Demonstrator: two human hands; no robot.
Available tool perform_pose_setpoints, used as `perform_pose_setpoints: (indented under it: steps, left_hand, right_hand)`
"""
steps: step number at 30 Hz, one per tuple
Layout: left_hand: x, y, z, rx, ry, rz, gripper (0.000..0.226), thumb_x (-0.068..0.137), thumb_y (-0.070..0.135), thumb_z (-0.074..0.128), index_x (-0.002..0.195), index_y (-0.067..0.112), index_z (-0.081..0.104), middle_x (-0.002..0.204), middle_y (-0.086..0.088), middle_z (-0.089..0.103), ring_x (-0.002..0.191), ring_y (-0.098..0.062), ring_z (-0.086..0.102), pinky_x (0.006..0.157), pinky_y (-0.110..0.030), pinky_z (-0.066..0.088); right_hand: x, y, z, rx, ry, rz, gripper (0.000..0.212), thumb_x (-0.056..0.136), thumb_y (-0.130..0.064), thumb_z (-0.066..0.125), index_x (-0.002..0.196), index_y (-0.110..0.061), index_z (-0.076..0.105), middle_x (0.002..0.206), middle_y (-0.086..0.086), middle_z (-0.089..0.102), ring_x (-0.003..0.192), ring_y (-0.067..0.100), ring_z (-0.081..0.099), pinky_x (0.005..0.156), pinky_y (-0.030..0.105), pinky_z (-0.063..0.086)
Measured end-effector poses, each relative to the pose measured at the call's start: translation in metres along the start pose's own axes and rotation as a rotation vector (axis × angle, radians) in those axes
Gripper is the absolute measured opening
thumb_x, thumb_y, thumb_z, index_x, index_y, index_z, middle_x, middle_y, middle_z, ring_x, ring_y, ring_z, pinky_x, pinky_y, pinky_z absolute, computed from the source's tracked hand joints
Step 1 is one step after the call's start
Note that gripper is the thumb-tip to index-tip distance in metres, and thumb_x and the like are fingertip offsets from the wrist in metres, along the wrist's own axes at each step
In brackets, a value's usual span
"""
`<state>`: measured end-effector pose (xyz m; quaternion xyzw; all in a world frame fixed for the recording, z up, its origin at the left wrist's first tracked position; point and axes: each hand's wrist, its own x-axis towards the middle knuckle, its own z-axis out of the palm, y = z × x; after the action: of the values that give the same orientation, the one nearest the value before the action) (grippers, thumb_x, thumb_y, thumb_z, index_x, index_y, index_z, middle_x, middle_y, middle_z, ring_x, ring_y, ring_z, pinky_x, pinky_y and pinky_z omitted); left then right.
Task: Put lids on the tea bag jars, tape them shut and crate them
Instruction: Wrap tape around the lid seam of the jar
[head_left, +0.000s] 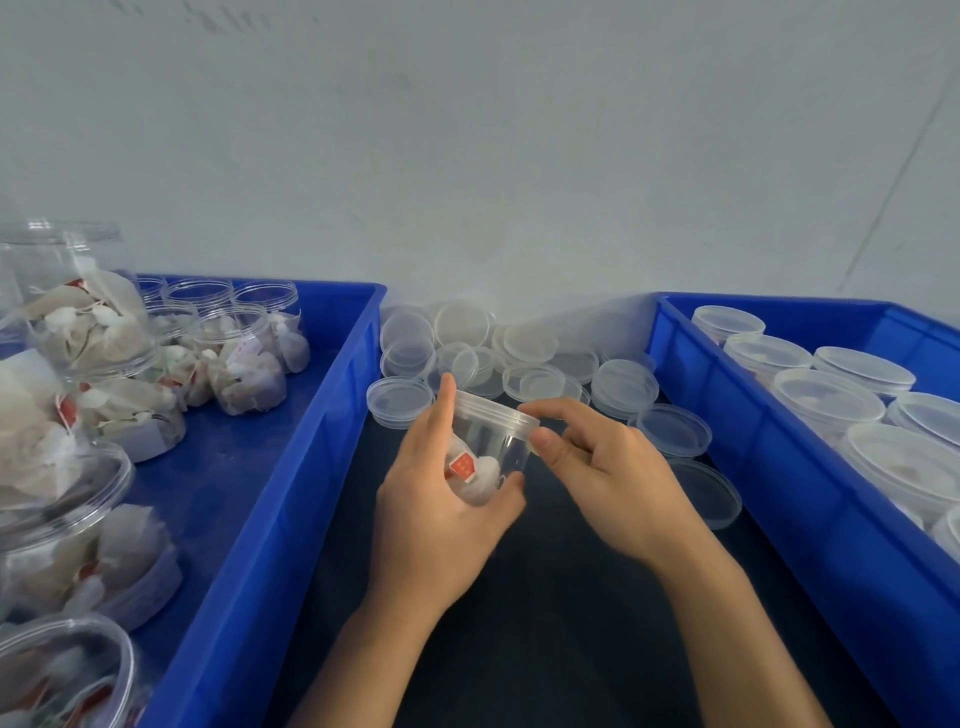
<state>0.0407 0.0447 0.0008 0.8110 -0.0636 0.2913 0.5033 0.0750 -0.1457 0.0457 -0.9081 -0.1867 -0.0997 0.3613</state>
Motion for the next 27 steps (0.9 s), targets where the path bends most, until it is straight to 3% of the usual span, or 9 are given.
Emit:
perform_pose_setpoints:
  steps: [4,7,11,14,16,18,21,24,27]
  left_hand:
    - [-0.001,0.002,-0.002,-0.093,-0.005,-0.017,0.105,0.075,0.042,0.087,0.16,0.054,0.026,0.151,0.033,0.049,0.139,0.012,0.046,0.098,-0.004,0.044]
    - [0.001,0.001,-0.002,-0.141,-0.026,-0.034,0.104,0.079,0.026,0.093,0.15,0.065,0.027,0.149,0.037,0.05,0.137,0.004,0.054,0.102,-0.013,0.051]
    - [0.004,-0.002,-0.003,-0.223,-0.101,-0.08,0.103,0.074,0.039,0.089,0.158,0.056,0.032,0.146,0.034,0.055,0.136,0.005,0.054,0.107,-0.018,0.05]
    - [0.004,-0.006,-0.003,-0.236,-0.164,-0.125,0.105,0.075,0.048,0.086,0.161,0.056,0.027,0.141,0.044,0.052,0.137,0.016,0.046,0.103,-0.004,0.042]
    - [0.004,-0.005,-0.004,-0.191,-0.22,-0.166,0.106,0.08,0.052,0.084,0.163,0.058,0.018,0.145,0.039,0.049,0.138,0.018,0.042,0.099,-0.001,0.041]
    - [0.003,0.0,-0.006,-0.034,-0.255,-0.152,0.103,0.08,0.068,0.071,0.164,0.052,0.014,0.147,0.032,0.044,0.138,0.01,0.044,0.104,-0.012,0.042]
    - [0.0,0.014,-0.011,0.366,-0.111,-0.024,0.098,0.079,0.084,0.049,0.162,0.037,0.027,0.145,0.022,0.049,0.133,-0.007,0.049,0.106,-0.039,0.05]
    - [-0.007,0.026,-0.006,0.401,-0.004,0.034,0.088,0.083,0.074,0.053,0.156,0.03,0.033,0.143,0.012,0.053,0.126,-0.012,0.055,0.096,-0.041,0.054]
    - [-0.01,0.023,0.002,0.368,-0.064,-0.003,0.101,0.084,0.069,0.068,0.162,0.034,0.014,0.152,0.012,0.045,0.132,-0.012,0.052,0.095,-0.038,0.052]
  right_hand:
    - [0.0,0.001,0.0,0.012,-0.02,0.011,0.029,0.104,-0.061,0.046,0.131,-0.057,0.056,0.066,-0.012,0.054,0.064,0.005,0.055,0.062,0.025,0.037]
    - [0.0,0.0,0.0,0.005,-0.045,0.014,0.031,0.104,-0.065,0.04,0.133,-0.064,0.05,0.074,-0.015,0.063,0.074,0.004,0.062,0.069,0.029,0.045]
    - [-0.002,-0.005,-0.002,-0.017,-0.097,0.037,0.036,0.104,-0.072,0.03,0.139,-0.073,0.039,0.116,-0.02,0.072,0.114,0.008,0.065,0.098,0.044,0.052]
    - [-0.002,-0.007,-0.003,-0.039,-0.097,0.045,0.035,0.103,-0.072,0.029,0.136,-0.072,0.041,0.113,-0.024,0.07,0.114,0.008,0.064,0.097,0.045,0.052]
    - [-0.003,-0.007,-0.004,-0.062,-0.092,0.06,0.037,0.101,-0.073,0.028,0.135,-0.07,0.043,0.105,-0.027,0.069,0.107,0.007,0.064,0.094,0.043,0.052]
    - [-0.004,-0.008,-0.003,-0.085,-0.086,0.073,0.037,0.101,-0.073,0.027,0.133,-0.069,0.045,0.101,-0.028,0.068,0.103,0.006,0.063,0.089,0.04,0.052]
    - [-0.004,-0.011,-0.001,-0.124,-0.048,0.095,0.04,0.1,-0.072,0.026,0.132,-0.064,0.048,0.099,-0.025,0.069,0.099,0.009,0.062,0.083,0.038,0.049]
    - [-0.004,-0.02,0.004,-0.158,-0.042,0.098,0.048,0.097,-0.074,0.022,0.135,-0.06,0.049,0.098,-0.021,0.07,0.098,0.012,0.065,0.085,0.04,0.051]
    - [-0.005,-0.026,0.006,-0.193,-0.054,0.089,0.058,0.094,-0.075,0.015,0.141,-0.058,0.045,0.107,-0.019,0.073,0.104,0.014,0.066,0.09,0.042,0.051]
